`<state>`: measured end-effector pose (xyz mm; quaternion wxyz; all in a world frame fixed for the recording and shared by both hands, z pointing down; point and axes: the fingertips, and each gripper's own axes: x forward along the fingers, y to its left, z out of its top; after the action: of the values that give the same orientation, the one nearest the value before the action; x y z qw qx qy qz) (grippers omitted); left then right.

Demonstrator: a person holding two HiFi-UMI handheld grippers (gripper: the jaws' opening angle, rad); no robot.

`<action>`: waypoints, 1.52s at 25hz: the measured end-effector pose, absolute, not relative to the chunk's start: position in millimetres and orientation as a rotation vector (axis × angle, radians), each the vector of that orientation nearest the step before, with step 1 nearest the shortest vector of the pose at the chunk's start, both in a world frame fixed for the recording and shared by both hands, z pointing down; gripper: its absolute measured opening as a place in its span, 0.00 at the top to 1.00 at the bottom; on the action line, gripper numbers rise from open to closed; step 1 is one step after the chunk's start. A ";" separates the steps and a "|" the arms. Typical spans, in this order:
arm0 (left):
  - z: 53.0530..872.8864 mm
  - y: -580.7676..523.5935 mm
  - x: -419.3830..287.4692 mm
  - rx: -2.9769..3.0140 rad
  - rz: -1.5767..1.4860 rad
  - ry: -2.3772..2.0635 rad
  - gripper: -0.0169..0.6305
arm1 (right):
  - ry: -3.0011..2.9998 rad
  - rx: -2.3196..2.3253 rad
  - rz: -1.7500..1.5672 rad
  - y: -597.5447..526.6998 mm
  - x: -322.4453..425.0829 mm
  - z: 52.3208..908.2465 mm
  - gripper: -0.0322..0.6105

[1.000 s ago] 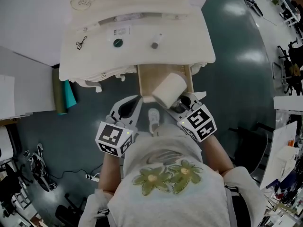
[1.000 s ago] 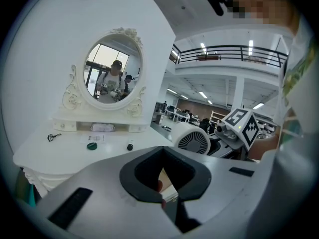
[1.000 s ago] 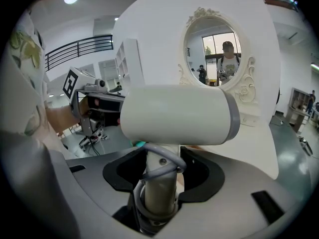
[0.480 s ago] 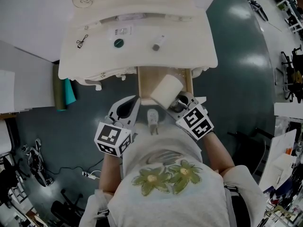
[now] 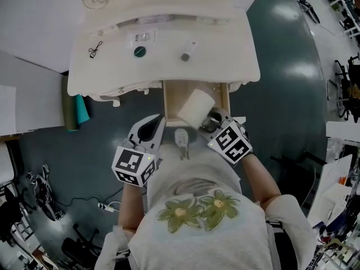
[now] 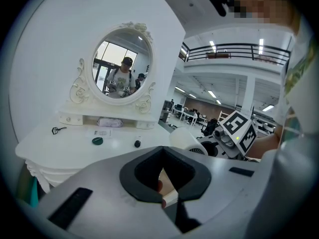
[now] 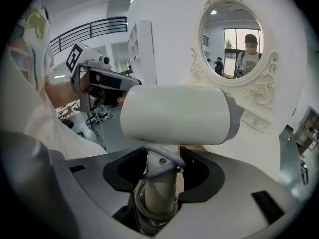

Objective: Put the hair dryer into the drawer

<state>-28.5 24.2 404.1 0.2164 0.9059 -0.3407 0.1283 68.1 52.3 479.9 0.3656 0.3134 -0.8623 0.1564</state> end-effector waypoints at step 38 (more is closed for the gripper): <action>431.6 1.7 -29.4 2.451 0.465 -0.974 0.96 | -2.089 0.620 0.334 23.3 74.5 542.3 0.61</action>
<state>-29.4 1.7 431.6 0.2297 0.8907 -0.3540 0.1690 74.5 23.3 542.3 0.4517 0.2508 -0.8454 0.1351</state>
